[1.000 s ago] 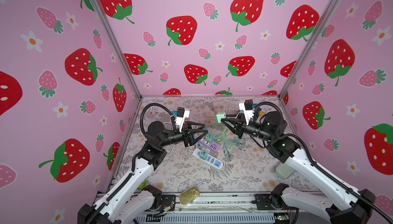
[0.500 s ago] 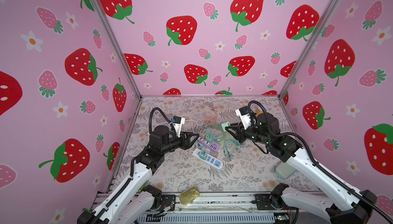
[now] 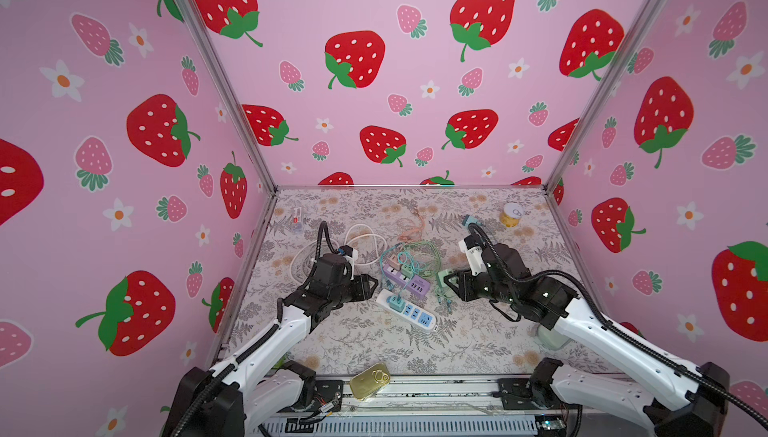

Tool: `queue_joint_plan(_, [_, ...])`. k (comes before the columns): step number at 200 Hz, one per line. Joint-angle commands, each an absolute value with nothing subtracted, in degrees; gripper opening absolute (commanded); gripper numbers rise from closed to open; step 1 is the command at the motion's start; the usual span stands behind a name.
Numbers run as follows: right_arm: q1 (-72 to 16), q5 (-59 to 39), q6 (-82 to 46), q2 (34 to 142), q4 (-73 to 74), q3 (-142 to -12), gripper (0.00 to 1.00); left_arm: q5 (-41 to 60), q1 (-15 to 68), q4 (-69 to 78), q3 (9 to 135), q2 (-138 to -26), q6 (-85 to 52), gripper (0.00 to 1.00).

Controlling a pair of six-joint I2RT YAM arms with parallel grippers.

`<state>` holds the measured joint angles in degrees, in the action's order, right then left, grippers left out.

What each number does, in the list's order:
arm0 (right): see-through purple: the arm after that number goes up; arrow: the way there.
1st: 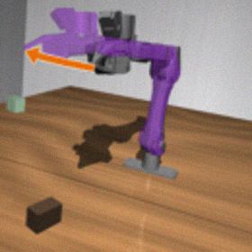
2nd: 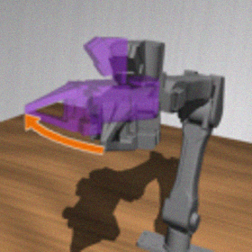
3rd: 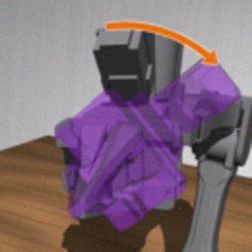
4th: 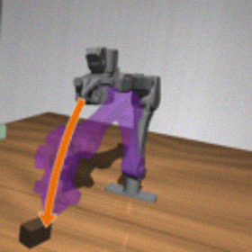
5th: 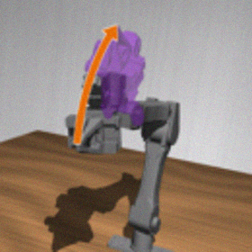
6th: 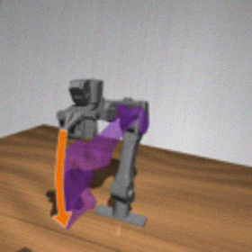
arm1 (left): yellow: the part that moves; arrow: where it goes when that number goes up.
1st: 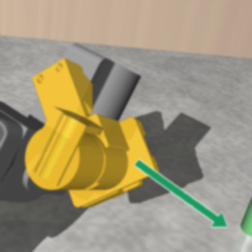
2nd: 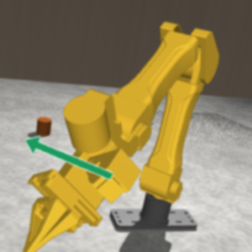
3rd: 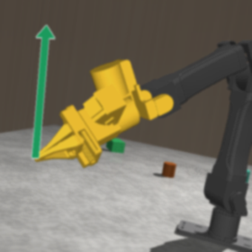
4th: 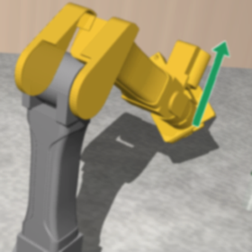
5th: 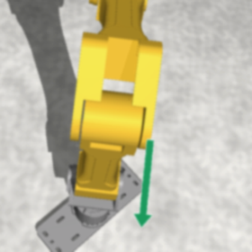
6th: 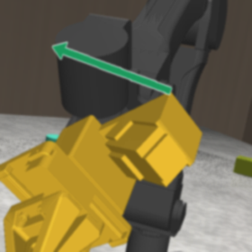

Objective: Insert the plug
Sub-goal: 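Open the left gripper and draw it back while the right gripper keeps the charger, then carry the mint-green charger with the right gripper down over the white strip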

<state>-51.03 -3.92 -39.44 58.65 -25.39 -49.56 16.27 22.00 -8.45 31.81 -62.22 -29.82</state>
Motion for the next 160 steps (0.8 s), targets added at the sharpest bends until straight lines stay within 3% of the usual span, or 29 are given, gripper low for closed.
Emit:
queue_joint_plan(1, [-54.29, 1.97, -48.99, 60.18, -23.38, -47.62, 0.00, 14.68, 21.83, -6.65, 31.96, -65.16, -30.68, 0.54])
queue_joint_plan(62, [-60.44, 8.19, -51.97, 68.36, -22.76, -49.12, 0.00, 15.88, 21.88, -5.86, 33.25, -71.33, -29.91, 0.52])
queue_joint_plan(93, [-61.14, 6.05, -50.78, 69.89, -19.28, -48.01, 0.00, 18.13, 21.83, -3.60, 32.56, -72.61, -30.48, 0.51])
queue_joint_plan(160, [-60.43, -0.35, -5.54, 65.51, -18.01, -51.70, 0.00, 23.09, 21.83, -3.93, 34.01, -74.77, -29.20, 0.50])
